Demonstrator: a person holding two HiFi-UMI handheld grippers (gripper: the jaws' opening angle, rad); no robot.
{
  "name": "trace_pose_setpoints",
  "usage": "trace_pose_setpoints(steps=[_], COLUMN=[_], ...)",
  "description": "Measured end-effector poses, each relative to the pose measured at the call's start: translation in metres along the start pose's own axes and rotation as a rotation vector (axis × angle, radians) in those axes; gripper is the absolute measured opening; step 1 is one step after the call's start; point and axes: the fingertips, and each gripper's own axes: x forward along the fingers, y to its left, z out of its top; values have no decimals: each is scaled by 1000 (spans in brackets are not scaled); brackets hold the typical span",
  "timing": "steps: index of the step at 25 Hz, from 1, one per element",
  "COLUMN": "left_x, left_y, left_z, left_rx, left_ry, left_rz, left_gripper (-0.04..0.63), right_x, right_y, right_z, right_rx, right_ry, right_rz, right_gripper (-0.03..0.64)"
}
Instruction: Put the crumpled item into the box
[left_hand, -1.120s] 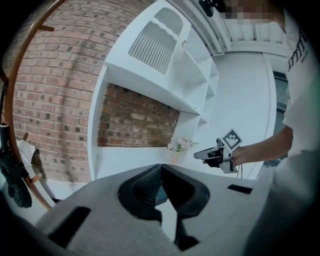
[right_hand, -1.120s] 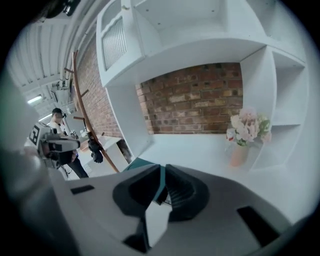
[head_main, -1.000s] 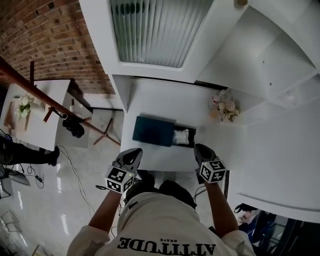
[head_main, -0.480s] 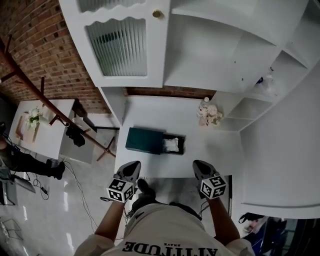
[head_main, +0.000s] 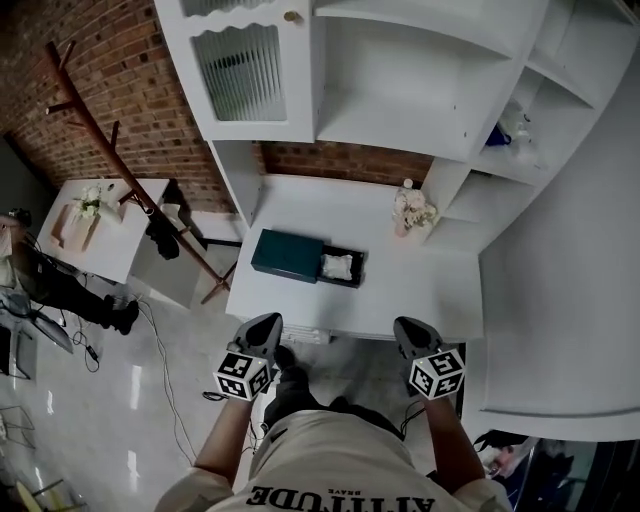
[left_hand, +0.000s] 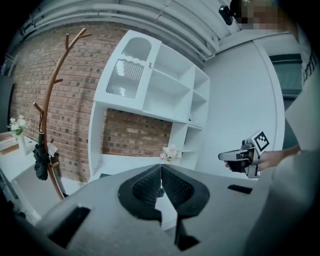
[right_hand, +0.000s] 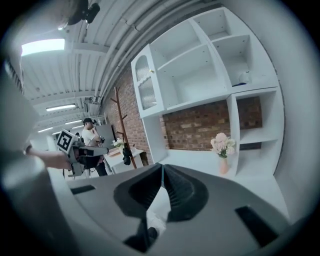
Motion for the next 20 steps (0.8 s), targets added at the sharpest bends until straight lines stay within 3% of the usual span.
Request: trace_pose_setpoints(steps=[9,20], left_x=[-52,-108], left_y=[-42,-31], left_z=[4,7], left_rx=[36,68], left_ry=[-30,-47], left_rz=[8,-21], left_gripper=[26,26], right_x=[-50,-70], right_y=[26,75], right_z=[-3,-5], right_rx=[-19,-66], right_ry=[-33,-63], right_rz=[9,-49], right_gripper=[37,37])
